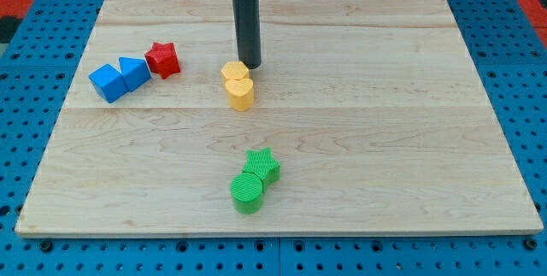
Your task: Move yellow heart horizontally towards green star
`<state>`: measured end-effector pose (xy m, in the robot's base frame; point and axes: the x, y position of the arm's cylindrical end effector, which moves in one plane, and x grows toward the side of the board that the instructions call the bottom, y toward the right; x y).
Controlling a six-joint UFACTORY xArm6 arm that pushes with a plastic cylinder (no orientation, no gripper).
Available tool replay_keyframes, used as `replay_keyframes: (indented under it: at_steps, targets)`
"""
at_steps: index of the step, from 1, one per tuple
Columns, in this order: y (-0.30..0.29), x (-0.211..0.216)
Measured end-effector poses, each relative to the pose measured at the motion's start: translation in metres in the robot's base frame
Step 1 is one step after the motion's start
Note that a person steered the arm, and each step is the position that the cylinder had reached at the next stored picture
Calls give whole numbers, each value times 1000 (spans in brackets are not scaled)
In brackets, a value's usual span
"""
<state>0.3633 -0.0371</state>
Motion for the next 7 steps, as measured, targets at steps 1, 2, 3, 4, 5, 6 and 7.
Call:
replay_keyframes:
  at_steps: [1, 2, 3, 4, 5, 6, 7]
  targets:
    - [-2, 9]
    - [-3, 43]
    - [-20, 92]
    - [-15, 102]
    - [-31, 132]
    - [-43, 165]
    - [-79, 175]
